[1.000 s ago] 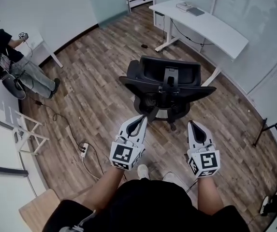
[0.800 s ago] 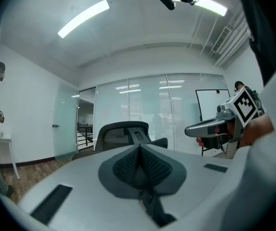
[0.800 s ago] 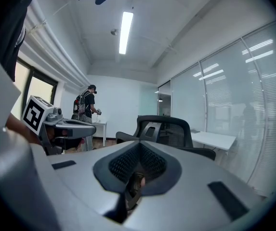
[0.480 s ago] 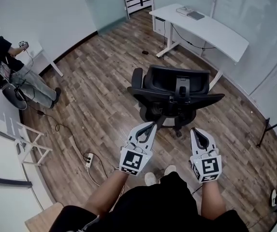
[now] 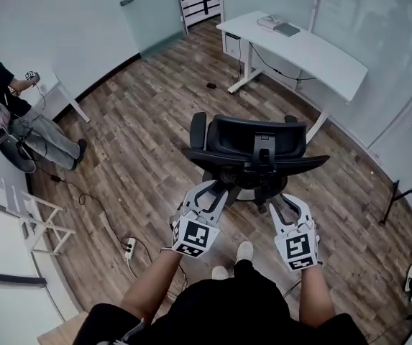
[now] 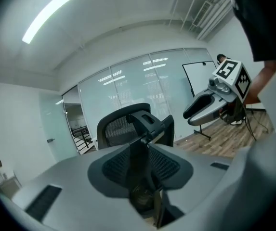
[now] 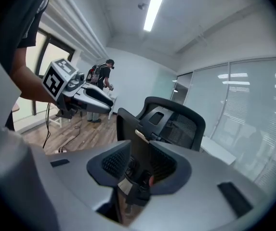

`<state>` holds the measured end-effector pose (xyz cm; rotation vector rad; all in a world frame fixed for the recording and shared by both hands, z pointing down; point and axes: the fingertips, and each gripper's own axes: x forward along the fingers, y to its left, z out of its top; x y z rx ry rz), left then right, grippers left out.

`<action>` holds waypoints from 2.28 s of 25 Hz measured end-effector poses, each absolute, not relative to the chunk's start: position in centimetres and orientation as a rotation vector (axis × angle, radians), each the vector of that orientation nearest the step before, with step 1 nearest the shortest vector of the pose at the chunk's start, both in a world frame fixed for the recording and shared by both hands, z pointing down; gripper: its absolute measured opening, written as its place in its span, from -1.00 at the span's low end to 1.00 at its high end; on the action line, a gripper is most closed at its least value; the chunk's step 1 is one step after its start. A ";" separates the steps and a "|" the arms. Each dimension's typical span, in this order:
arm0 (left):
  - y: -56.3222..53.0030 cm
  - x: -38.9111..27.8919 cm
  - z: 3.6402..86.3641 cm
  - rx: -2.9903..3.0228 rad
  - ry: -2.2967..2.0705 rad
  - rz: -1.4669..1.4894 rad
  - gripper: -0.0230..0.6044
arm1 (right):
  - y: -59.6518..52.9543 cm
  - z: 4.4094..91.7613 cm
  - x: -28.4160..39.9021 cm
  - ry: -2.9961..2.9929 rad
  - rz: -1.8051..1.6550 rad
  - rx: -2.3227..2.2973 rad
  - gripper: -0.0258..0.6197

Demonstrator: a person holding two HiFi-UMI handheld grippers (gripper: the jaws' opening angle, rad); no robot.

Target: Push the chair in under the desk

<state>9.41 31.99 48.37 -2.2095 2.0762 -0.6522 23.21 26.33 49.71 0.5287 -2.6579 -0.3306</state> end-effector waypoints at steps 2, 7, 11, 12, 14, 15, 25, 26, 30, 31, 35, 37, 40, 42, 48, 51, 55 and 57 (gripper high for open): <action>31.1 9.6 48.6 -2.156 2.025 -0.777 -0.36 | 25.7 50.5 22.9 -2.610 -0.383 0.495 -0.44; 29.0 9.3 49.8 -2.057 1.930 -1.018 0.00 | 23.6 51.1 22.1 -2.538 -0.500 0.450 -0.25; 27.7 9.0 51.1 -2.001 1.818 -1.196 0.24 | 22.6 51.7 21.3 -2.466 -0.586 0.382 -0.01; 27.2 8.9 51.5 -1.980 1.788 -1.249 0.29 | 22.2 52.0 21.1 -2.441 -0.614 0.356 0.06; 26.4 8.6 52.2 -1.946 1.727 -1.353 0.38 | 21.5 52.8 20.9 -2.378 -0.668 0.308 0.21; 26.1 8.5 52.7 -1.936 1.695 -1.406 0.43 | 21.1 53.4 20.8 -2.342 -0.692 0.286 0.26; 22.1 6.5 55.0 -1.744 1.461 -1.729 0.77 | 16.8 56.3 18.9 -2.081 -0.960 0.215 0.52; 21.8 6.3 55.3 -1.731 1.449 -1.747 0.77 | 16.4 56.4 18.7 -2.060 -0.988 0.212 0.53; 20.8 5.1 56.7 -1.684 1.433 -1.842 0.76 | 15.1 56.5 17.9 -2.040 -1.033 0.197 0.53; 20.6 4.8 56.9 -1.675 1.433 -1.863 0.76 | 14.8 56.5 17.9 -2.030 -1.045 0.192 0.53; 19.9 4.5 57.5 -1.682 1.425 -1.891 0.76 | 13.7 57.4 17.5 -1.963 -1.100 0.145 0.53; 19.8 4.7 57.7 -1.687 1.428 -1.887 0.76 | 13.7 58.2 17.3 -1.931 -1.124 0.114 0.53; 19.7 5.2 58.3 -1.692 1.416 -1.888 0.76 | 13.8 59.0 17.2 -1.897 -1.153 0.076 0.53; 19.6 5.4 58.7 -1.673 1.397 -1.905 0.76 | 13.7 59.4 17.1 -1.891 -1.158 0.059 0.53; 18.9 4.4 59.5 -1.639 1.378 -1.975 0.76 | 12.5 60.5 17.3 -1.837 -1.168 0.042 0.52; 18.5 4.3 59.5 -1.640 1.372 -1.959 0.76 | 12.1 60.8 17.5 -1.776 -1.218 0.030 0.48; 18.2 4.7 59.0 -1.617 1.390 -1.914 0.76 | 11.7 60.7 17.8 -1.727 -1.267 0.044 0.32; 18.1 4.8 58.6 -1.599 1.398 -1.888 0.76 | 11.7 60.5 17.6 -1.742 -1.272 0.063 0.28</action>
